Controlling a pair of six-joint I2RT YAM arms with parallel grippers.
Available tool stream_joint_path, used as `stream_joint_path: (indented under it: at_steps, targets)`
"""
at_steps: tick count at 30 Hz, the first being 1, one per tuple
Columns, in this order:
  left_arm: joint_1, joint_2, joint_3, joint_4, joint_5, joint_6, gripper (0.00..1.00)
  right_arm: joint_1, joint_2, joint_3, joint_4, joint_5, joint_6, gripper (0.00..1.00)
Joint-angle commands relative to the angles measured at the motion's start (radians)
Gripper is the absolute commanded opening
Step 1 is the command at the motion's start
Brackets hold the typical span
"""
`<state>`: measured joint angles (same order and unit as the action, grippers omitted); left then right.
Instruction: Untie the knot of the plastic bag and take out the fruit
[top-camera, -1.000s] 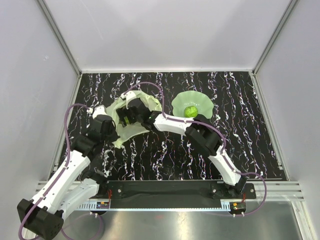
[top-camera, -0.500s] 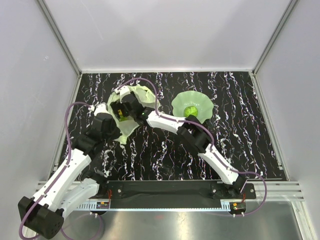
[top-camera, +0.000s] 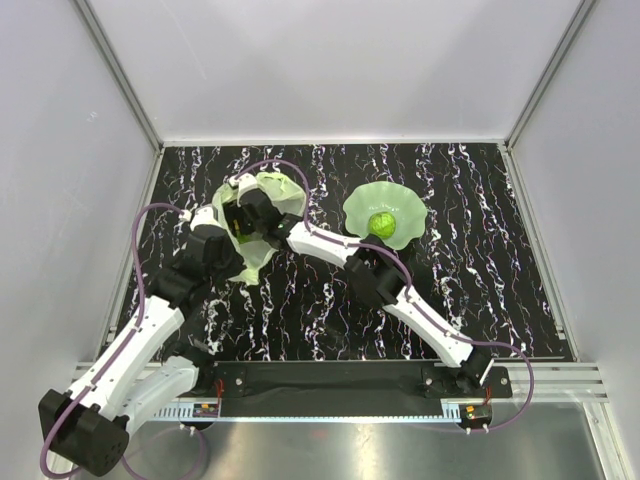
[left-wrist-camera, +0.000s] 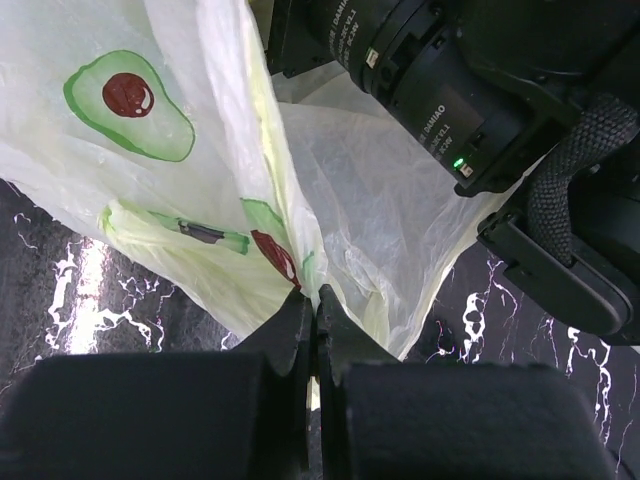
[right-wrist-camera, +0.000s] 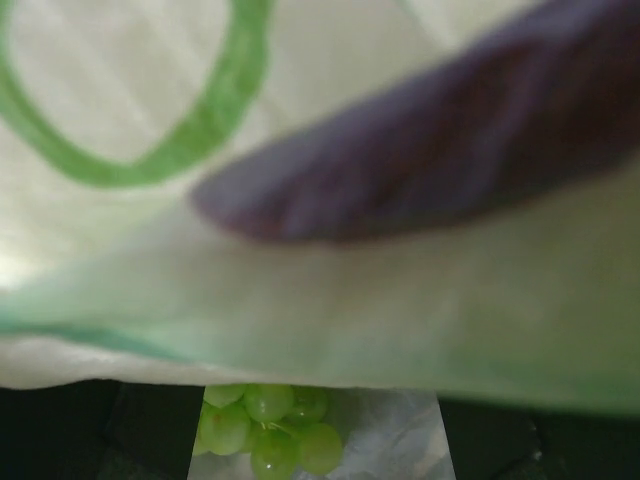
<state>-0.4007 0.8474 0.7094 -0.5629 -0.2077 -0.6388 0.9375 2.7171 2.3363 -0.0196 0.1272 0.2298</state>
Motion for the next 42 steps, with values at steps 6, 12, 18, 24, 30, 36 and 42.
stream_joint_path:
  at_steps: [6,12,18,24,30,36,42]
  targets:
    - [0.023,-0.03,-0.021,0.037,0.021,-0.001,0.0,-0.028,-0.169,-0.268,0.157,-0.015,0.036,0.35]
    - [0.065,-0.054,-0.028,0.024,-0.001,0.021,0.0,-0.028,-0.414,-0.55,0.242,-0.047,-0.035,0.27]
    - [0.097,-0.03,-0.016,0.049,-0.009,0.039,0.0,-0.029,-0.664,-0.8,0.251,-0.152,-0.05,0.2]
    - [0.099,0.027,-0.041,0.101,0.007,0.042,0.0,-0.029,-0.881,-0.948,0.227,-0.292,-0.053,0.22]
    - [0.099,0.048,-0.067,0.155,0.022,0.025,0.0,-0.029,-1.06,-0.998,0.08,-0.307,-0.063,0.21]
    - [0.097,0.055,-0.048,0.152,0.014,0.047,0.0,-0.029,-1.322,-1.135,-0.067,0.008,-0.118,0.24]
    - [0.097,0.042,-0.042,0.146,0.025,0.06,0.0,-0.109,-1.445,-1.219,-0.19,0.311,-0.071,0.26]
